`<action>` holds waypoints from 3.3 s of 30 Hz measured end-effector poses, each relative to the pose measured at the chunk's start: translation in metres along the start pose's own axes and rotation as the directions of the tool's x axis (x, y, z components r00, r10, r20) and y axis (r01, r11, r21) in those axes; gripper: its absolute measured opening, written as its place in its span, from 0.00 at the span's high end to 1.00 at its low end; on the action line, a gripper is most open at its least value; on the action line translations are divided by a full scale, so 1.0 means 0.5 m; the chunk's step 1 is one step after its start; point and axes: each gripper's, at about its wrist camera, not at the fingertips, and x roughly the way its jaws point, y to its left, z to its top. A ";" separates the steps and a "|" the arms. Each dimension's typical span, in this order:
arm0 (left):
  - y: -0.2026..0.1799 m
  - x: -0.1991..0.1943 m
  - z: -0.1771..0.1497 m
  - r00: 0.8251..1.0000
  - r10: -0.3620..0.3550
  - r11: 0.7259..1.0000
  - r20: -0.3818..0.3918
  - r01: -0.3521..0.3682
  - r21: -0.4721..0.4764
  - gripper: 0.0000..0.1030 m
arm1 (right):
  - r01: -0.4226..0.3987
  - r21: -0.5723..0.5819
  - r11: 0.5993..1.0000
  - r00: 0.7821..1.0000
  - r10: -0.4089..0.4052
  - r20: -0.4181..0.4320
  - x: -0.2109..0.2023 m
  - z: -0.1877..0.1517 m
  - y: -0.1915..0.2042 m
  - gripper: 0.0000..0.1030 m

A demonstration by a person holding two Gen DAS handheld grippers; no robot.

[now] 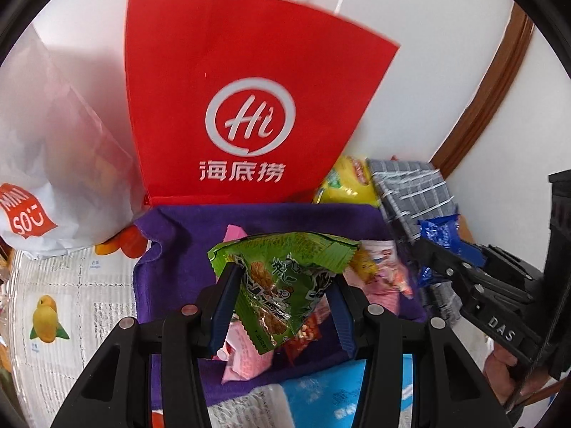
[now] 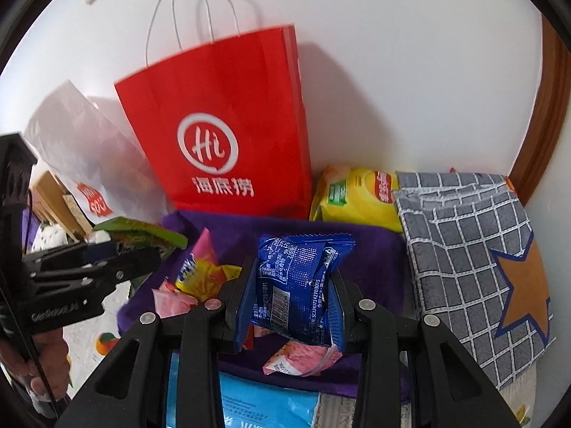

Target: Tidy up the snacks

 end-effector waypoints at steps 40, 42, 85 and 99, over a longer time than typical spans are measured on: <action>0.036 0.044 -0.005 0.999 0.005 0.999 -0.052 -0.007 -0.038 0.55 | 0.010 -0.041 0.999 0.986 -0.016 -0.165 0.117 -0.030 0.006 0.63; 0.035 0.045 -0.005 0.999 0.006 0.999 -0.053 -0.007 -0.036 0.55 | 0.014 -0.038 0.999 0.986 -0.021 -0.168 0.118 -0.030 0.003 0.63; -0.015 0.110 -0.031 0.990 -0.010 1.000 -0.140 0.009 -0.011 0.55 | 0.041 -0.007 0.999 0.995 -0.041 -0.090 0.042 -0.010 -0.020 0.57; -0.013 0.096 -0.022 0.993 0.012 1.000 -0.119 -0.014 -0.015 0.35 | 0.045 -0.010 0.999 0.995 -0.046 -0.086 0.037 -0.010 -0.019 0.56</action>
